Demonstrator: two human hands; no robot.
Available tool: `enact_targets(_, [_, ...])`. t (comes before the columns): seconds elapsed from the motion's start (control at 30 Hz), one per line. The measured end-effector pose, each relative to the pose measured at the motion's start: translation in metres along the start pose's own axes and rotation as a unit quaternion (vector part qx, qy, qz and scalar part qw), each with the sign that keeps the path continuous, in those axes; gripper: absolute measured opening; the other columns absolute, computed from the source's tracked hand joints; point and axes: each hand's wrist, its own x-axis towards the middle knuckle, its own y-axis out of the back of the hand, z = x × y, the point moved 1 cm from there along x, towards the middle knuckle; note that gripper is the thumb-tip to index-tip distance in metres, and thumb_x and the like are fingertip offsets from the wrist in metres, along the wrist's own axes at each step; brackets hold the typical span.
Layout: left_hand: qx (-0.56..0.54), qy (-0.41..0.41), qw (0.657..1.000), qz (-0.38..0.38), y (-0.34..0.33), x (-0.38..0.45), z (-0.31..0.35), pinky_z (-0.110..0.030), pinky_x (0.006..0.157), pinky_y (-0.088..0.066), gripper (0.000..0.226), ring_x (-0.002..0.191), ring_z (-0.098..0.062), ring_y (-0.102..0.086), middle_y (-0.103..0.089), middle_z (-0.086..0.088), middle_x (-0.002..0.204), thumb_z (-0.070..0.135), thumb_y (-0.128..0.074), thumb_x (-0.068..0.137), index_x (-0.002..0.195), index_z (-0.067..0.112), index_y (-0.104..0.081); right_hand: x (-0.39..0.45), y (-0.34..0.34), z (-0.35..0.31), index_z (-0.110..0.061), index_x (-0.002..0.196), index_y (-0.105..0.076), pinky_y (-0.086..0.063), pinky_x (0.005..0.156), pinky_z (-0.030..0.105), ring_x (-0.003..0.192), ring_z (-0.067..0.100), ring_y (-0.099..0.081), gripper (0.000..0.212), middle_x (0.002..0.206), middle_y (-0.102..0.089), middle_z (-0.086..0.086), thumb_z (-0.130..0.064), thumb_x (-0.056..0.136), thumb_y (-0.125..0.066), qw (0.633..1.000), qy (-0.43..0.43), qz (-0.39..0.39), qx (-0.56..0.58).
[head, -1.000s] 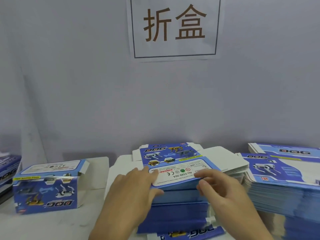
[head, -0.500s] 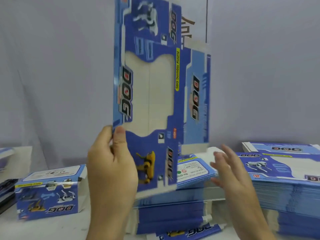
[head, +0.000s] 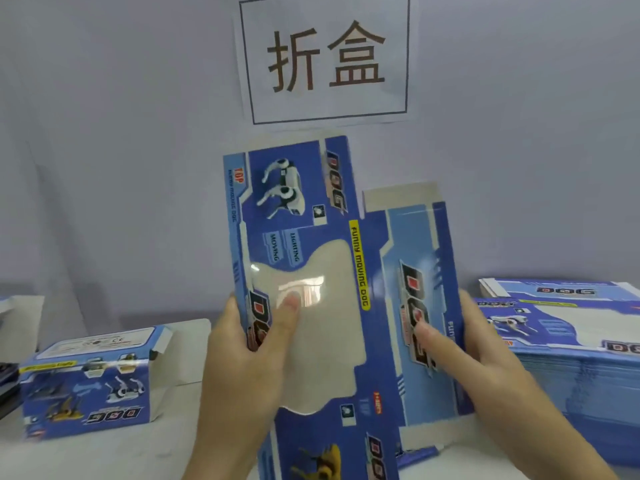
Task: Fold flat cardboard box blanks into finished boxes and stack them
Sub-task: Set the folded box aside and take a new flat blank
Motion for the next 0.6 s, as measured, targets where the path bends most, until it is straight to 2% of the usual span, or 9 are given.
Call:
enact_targets(0.07, [0.003,-0.022,1.000,0.005,-0.004,-0.003,0.000,-0.014,0.051,-0.053,0.037,0.083,0.007,-0.068,-0.071,0.027,0.094,0.060,-0.065,0.062,0.098,0.052,-0.059,0.002,-0.009,-0.007,-0.055,0.107,-0.056,-0.056,0.066,0.013,0.089,0.002,-0.072,0.025,0.103,-0.073,-0.018,-0.056,0.084,-0.068,0.997,0.048,0.058,-0.025])
enact_targets(0.17, [0.015,-0.036,0.999,-0.009,-0.004,-0.004,0.003,-0.016,0.054,-0.056,0.046,0.084,0.007,-0.068,-0.071,0.028,0.096,0.063,-0.066,0.058,0.102,0.057,-0.056,0.001,-0.014,-0.008,-0.063,0.100,-0.052,-0.052,0.065,0.006,0.089,-0.005,-0.069,0.027,0.102,-0.070,-0.026,-0.056,0.079,-0.067,0.994,0.057,0.083,-0.041])
enact_targets(0.2, [0.020,-0.038,0.999,-0.012,-0.002,-0.003,0.000,-0.016,0.054,-0.056,0.055,0.085,0.007,-0.068,-0.070,0.027,0.096,0.063,-0.067,0.057,0.109,0.053,-0.054,0.001,-0.016,-0.009,-0.067,0.098,-0.050,-0.050,0.066,0.004,0.091,-0.008,-0.067,0.025,0.103,-0.069,-0.030,-0.061,0.082,-0.069,0.994,0.052,0.084,-0.048])
enact_targets(0.27, [0.022,-0.028,0.999,-0.022,-0.002,-0.003,-0.004,-0.014,0.055,-0.055,0.072,0.088,0.007,-0.067,-0.071,0.024,0.097,0.063,-0.069,0.055,0.122,0.043,-0.051,0.001,-0.020,-0.008,-0.072,0.101,-0.046,-0.046,0.068,-0.001,0.096,-0.015,-0.063,0.032,0.106,-0.065,-0.036,-0.072,0.074,-0.063,0.995,0.043,0.067,-0.067])
enact_targets(0.33, [0.030,-0.019,0.999,-0.032,-0.004,-0.004,-0.008,-0.014,0.061,-0.057,0.083,0.094,0.005,-0.067,-0.071,0.019,0.103,0.062,-0.072,0.053,0.129,0.038,-0.049,0.002,-0.026,-0.008,-0.067,0.111,-0.043,-0.044,0.069,-0.003,0.100,-0.017,-0.060,0.046,0.109,-0.063,-0.038,-0.075,0.069,-0.060,0.995,0.035,0.043,-0.084])
enact_targets(0.37, [0.029,-0.015,0.999,-0.030,-0.005,-0.005,-0.009,-0.014,0.062,-0.057,0.084,0.095,0.004,-0.067,-0.071,0.017,0.105,0.061,-0.072,0.053,0.130,0.037,-0.050,0.003,-0.027,-0.007,-0.065,0.111,-0.044,-0.044,0.069,-0.002,0.100,-0.016,-0.061,0.045,0.109,-0.064,-0.037,-0.074,0.070,-0.060,0.996,0.032,0.039,-0.080])
enact_targets(0.47, [-0.019,-0.010,1.000,-0.017,-0.002,-0.003,-0.007,-0.016,0.054,-0.056,0.065,0.088,-0.002,-0.071,-0.075,0.012,0.096,0.056,-0.070,0.055,0.114,0.030,-0.061,0.003,-0.022,-0.011,-0.071,0.092,-0.055,-0.049,0.065,0.003,0.093,-0.011,-0.066,0.019,0.101,-0.069,-0.033,-0.063,0.079,-0.067,0.997,0.026,0.055,-0.038])
enact_targets(0.53, [-0.053,-0.001,0.998,-0.019,0.001,-0.001,-0.004,-0.019,0.053,-0.056,0.052,0.080,-0.008,-0.074,-0.077,0.010,0.088,0.053,-0.071,0.055,0.100,0.028,-0.064,0.002,-0.015,-0.010,-0.072,0.079,-0.059,-0.051,0.060,0.006,0.085,-0.011,-0.068,0.018,0.093,-0.071,-0.030,-0.054,0.077,-0.060,0.997,0.017,0.071,-0.002])
enact_targets(0.6, [-0.060,0.000,0.998,-0.021,0.002,-0.002,-0.003,-0.020,0.052,-0.056,0.050,0.077,-0.008,-0.074,-0.077,0.010,0.085,0.052,-0.072,0.052,0.096,0.028,-0.065,0.001,-0.013,-0.010,-0.067,0.083,-0.062,-0.055,0.061,0.011,0.086,-0.005,-0.070,0.020,0.095,-0.073,-0.023,-0.052,0.072,-0.057,0.998,0.007,0.064,0.010])
